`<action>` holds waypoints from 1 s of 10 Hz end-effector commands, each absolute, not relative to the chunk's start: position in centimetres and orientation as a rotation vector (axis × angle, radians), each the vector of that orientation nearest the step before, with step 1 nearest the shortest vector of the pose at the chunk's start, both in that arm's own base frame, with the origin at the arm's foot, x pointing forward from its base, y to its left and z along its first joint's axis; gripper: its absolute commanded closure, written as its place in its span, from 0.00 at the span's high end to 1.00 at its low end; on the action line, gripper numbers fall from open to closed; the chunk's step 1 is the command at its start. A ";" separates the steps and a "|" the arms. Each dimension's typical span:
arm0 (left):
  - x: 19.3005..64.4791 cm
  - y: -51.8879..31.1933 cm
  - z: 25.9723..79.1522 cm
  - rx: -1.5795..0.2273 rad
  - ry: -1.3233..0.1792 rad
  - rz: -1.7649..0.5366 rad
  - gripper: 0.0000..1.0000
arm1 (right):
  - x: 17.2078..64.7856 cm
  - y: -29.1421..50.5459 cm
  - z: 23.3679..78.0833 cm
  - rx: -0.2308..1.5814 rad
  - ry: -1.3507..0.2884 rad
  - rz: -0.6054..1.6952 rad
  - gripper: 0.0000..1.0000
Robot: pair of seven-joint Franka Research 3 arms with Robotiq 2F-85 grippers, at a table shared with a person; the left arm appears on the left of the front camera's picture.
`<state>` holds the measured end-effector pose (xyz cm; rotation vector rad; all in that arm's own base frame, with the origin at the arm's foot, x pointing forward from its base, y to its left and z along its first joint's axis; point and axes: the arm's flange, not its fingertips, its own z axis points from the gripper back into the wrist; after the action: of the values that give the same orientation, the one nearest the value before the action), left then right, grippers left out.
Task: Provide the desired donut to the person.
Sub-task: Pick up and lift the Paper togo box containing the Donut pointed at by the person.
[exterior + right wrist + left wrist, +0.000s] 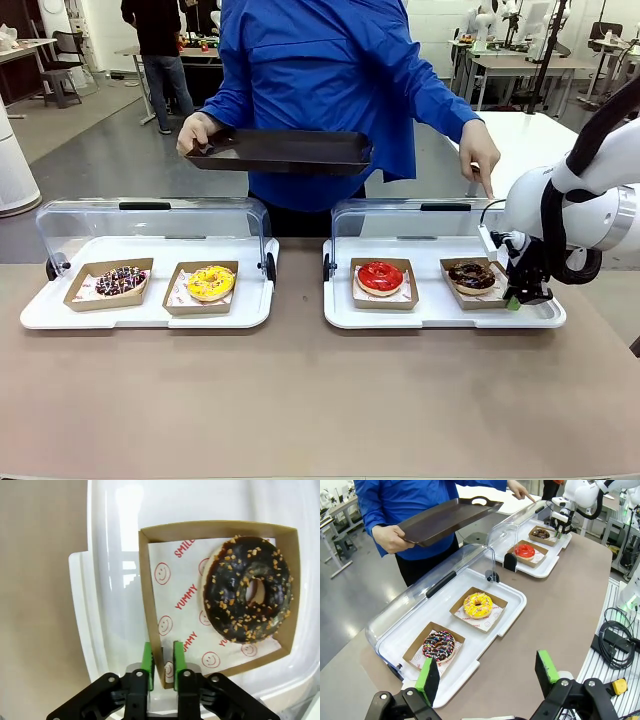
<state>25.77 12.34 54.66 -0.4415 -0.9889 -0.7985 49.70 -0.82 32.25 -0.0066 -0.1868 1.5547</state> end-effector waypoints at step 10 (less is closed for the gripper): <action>25.6 12.5 54.7 -0.452 -0.977 -0.791 1.00 | 32.7 2.4 51.0 -0.080 -0.241 1.708 0.00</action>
<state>25.77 12.35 54.66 -0.4416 -0.9886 -0.7982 34.37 1.76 49.99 -0.0437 -0.2467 1.7056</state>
